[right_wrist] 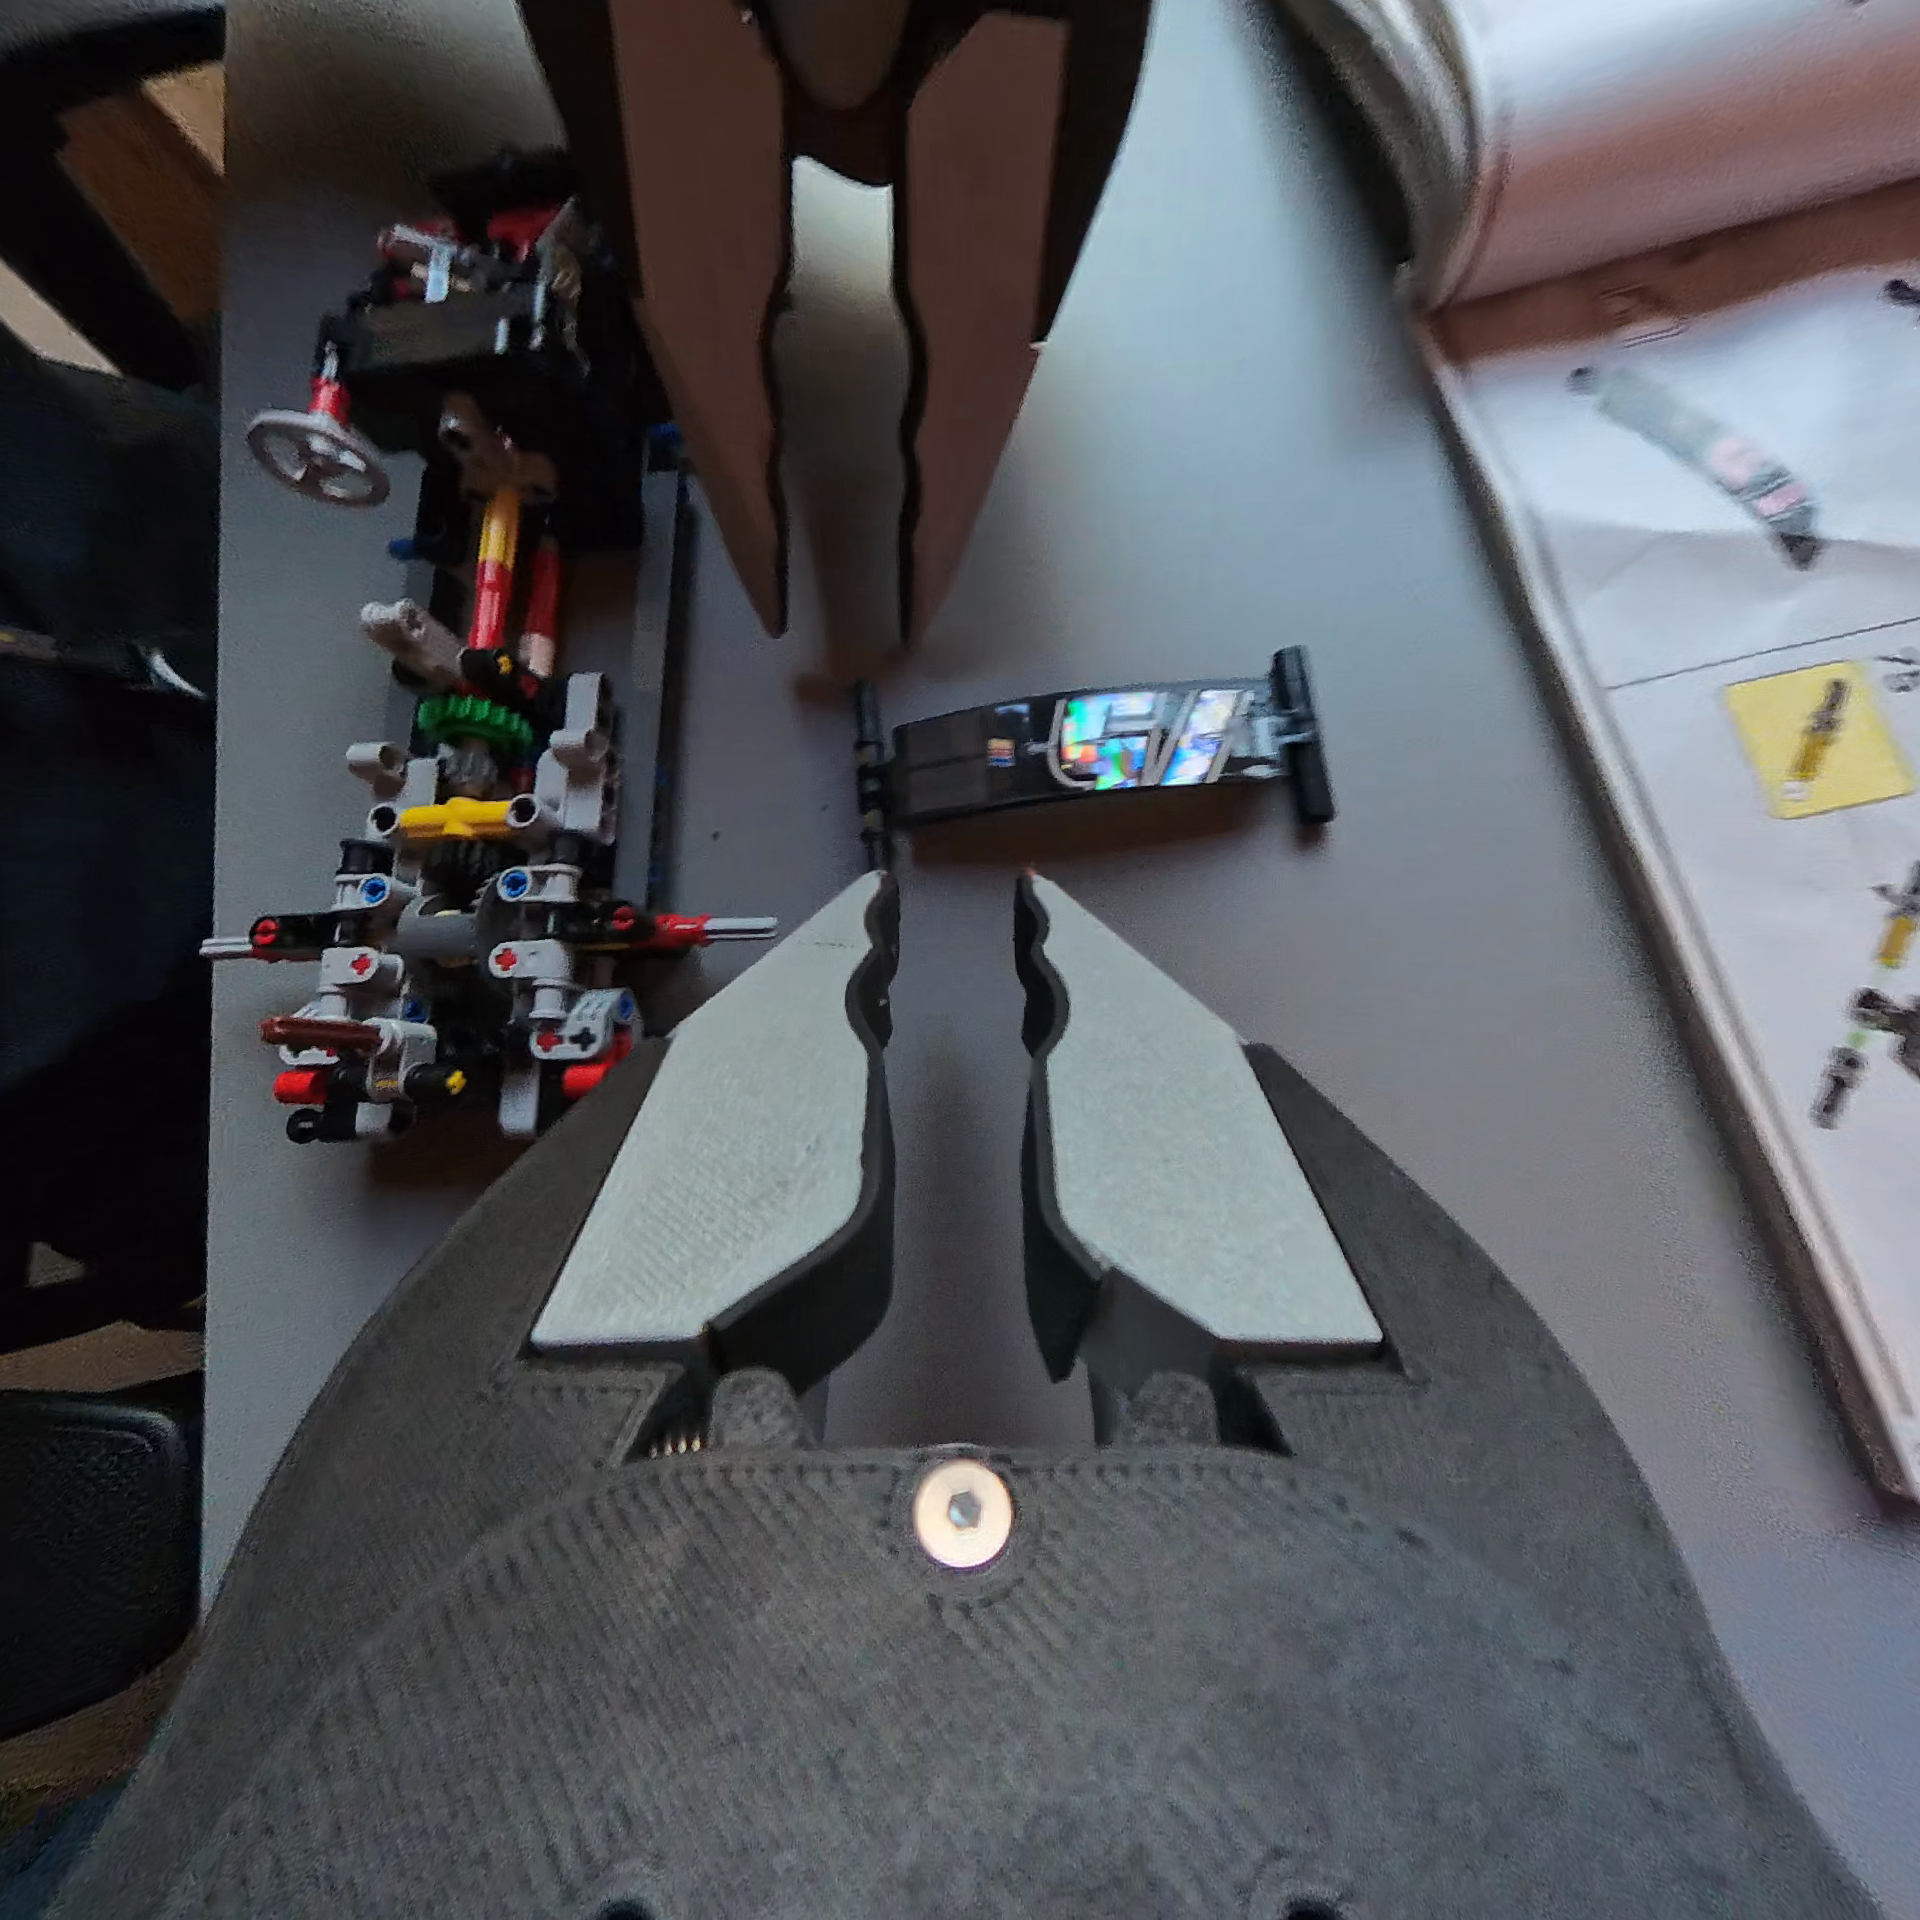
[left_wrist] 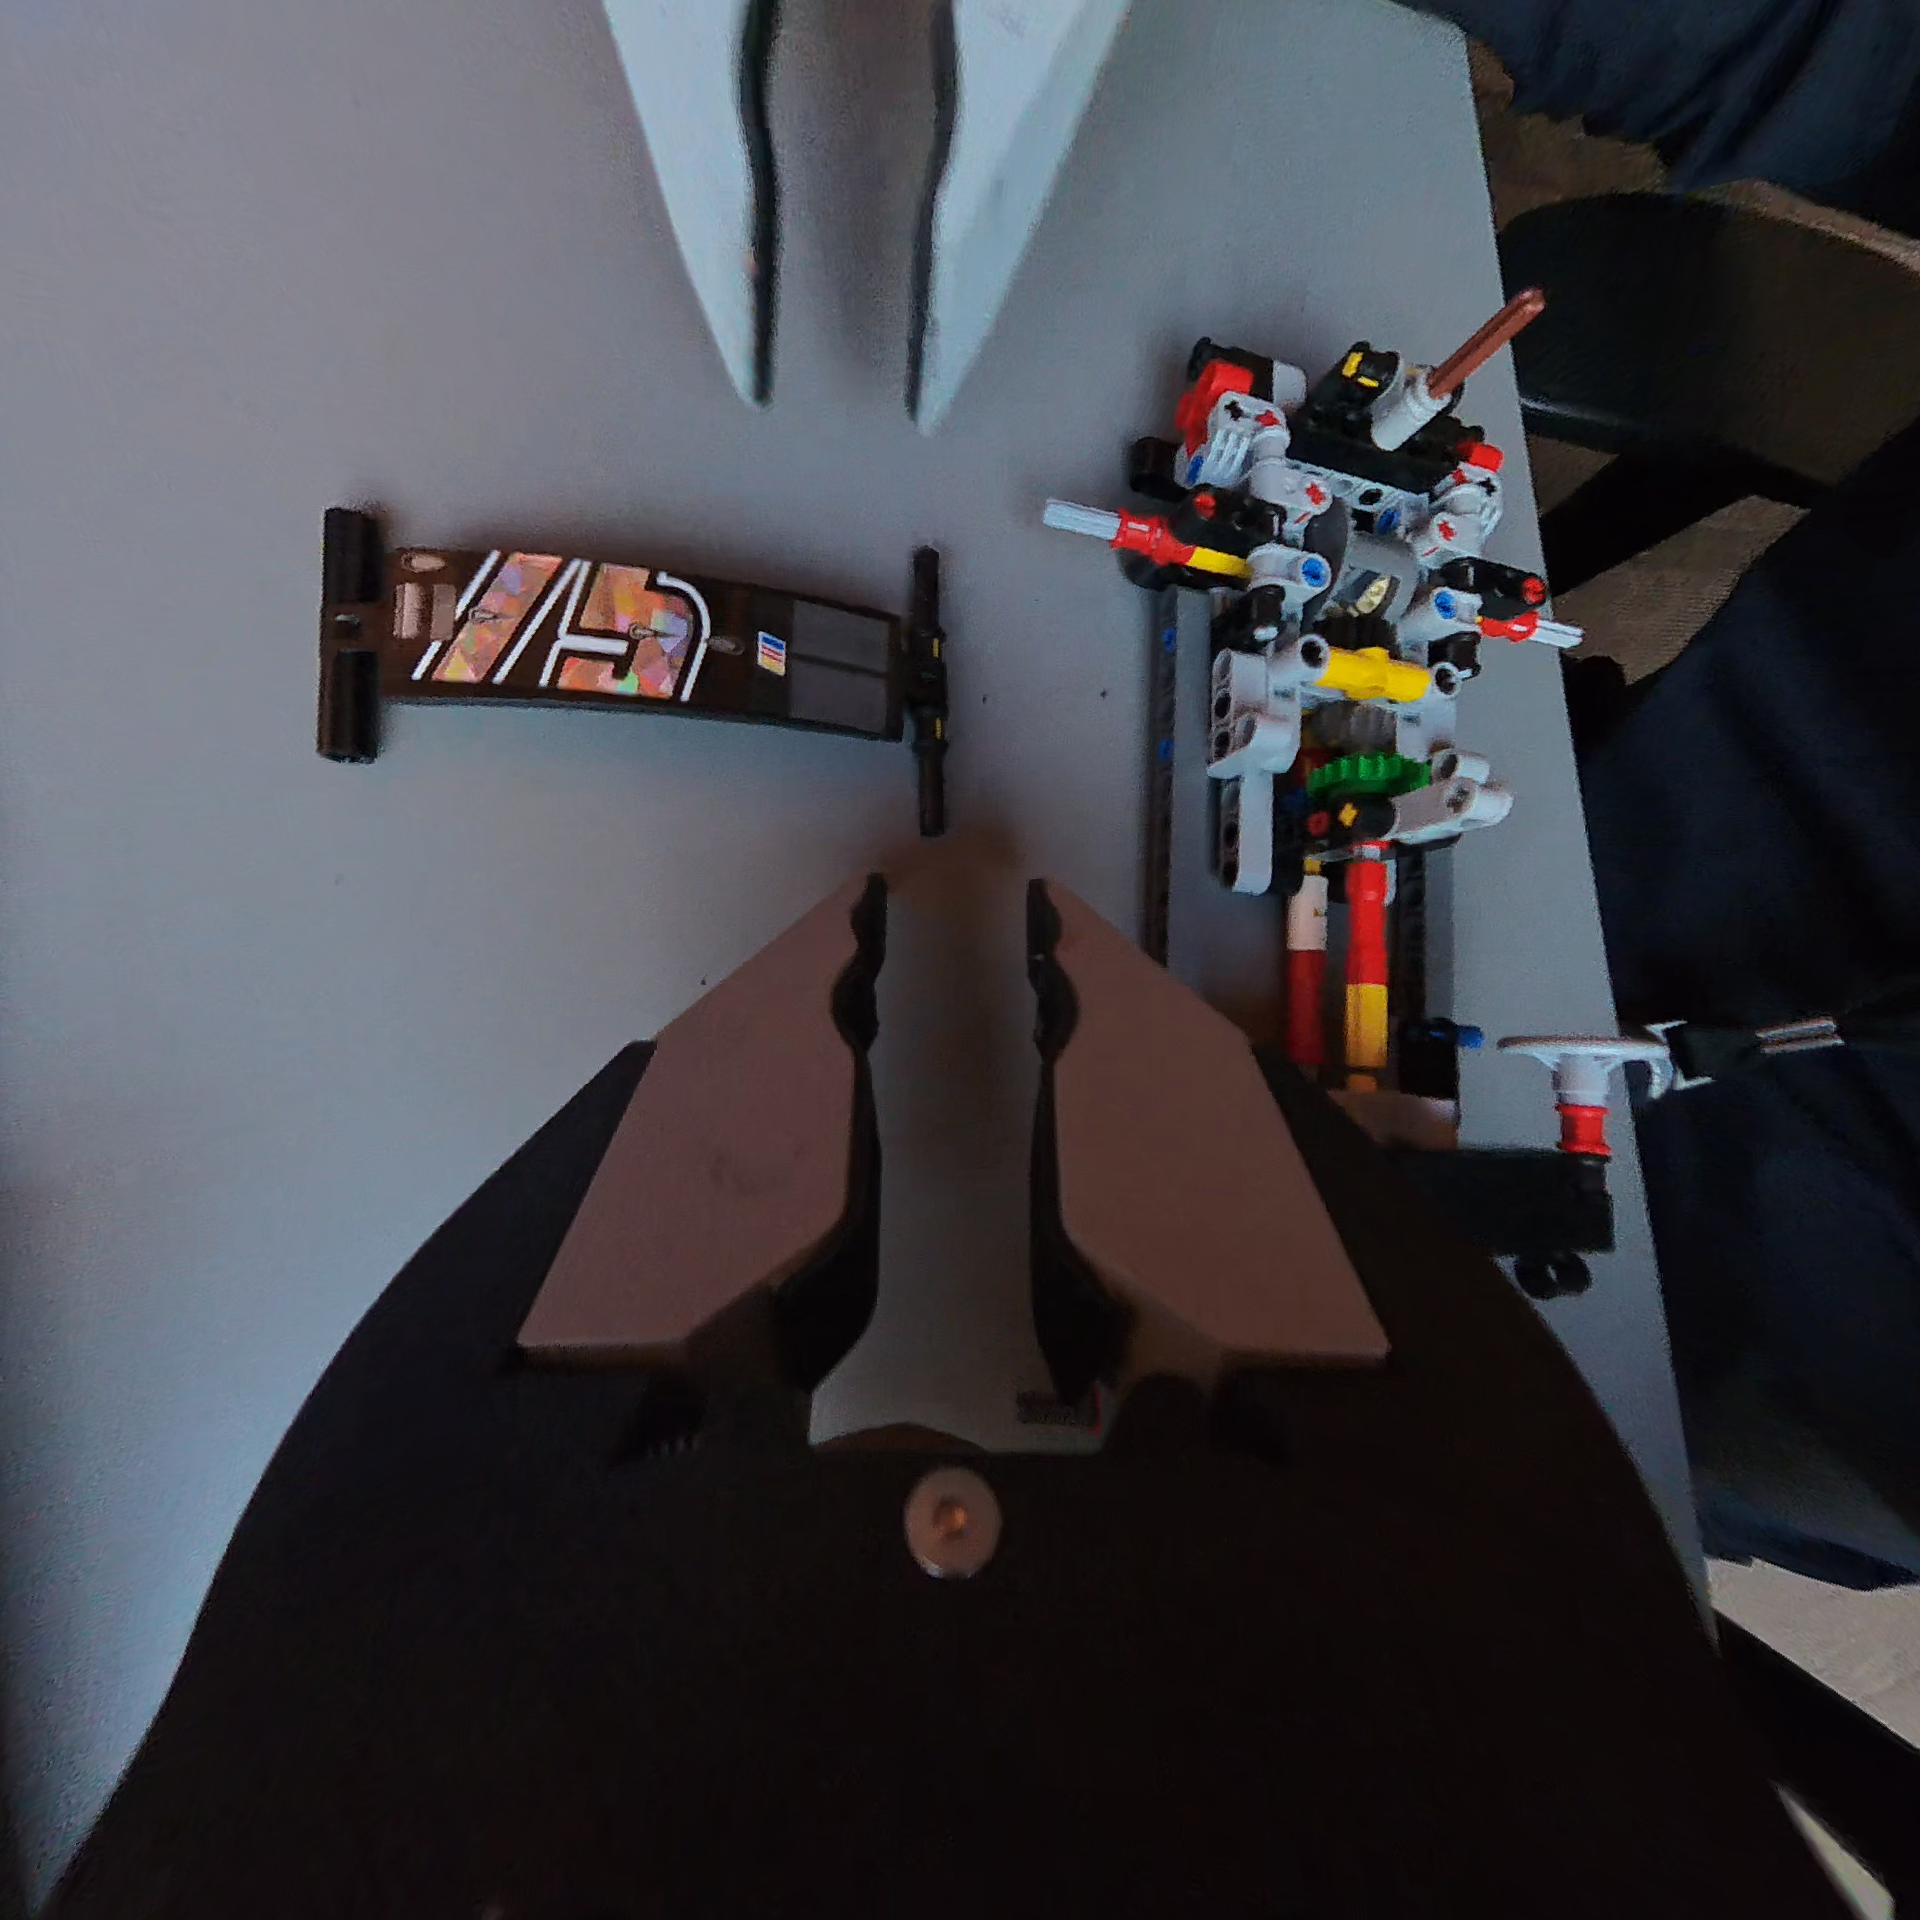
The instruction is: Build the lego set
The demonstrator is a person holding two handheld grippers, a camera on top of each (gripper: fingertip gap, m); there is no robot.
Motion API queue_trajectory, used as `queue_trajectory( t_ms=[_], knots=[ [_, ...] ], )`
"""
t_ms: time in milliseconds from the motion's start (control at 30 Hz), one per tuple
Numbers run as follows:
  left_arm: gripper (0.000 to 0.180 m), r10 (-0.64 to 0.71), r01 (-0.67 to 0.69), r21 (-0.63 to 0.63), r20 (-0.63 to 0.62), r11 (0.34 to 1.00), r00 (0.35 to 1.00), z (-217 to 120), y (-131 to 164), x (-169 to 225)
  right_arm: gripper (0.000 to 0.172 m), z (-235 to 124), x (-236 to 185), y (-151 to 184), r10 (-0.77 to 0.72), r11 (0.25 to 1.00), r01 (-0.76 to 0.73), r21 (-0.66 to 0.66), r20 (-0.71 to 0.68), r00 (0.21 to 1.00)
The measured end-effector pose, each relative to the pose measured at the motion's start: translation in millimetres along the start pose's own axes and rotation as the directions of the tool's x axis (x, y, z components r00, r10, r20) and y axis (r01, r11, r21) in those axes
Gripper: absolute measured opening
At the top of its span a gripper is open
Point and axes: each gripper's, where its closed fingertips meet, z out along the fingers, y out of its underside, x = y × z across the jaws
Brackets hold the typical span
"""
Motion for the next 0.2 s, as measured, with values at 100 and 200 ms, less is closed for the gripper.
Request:
queue_trajectory(
  t_ms=[100,200],
  knots=[
    [0.020,0.012,-0.012,0.020,0.022,1.000,1.000,3,-4,-3,0.019,12,-12,9,-0.037,0.999,0.037,-0.006,-0.017,0.999],
    [0.012,0.011,-0.012,0.054,0.018,0.998,1.000,7,-8,-5,0.017,21,-15,18,-0.070,0.997,0.069,-0.033,-0.028,0.997]
  ],
)
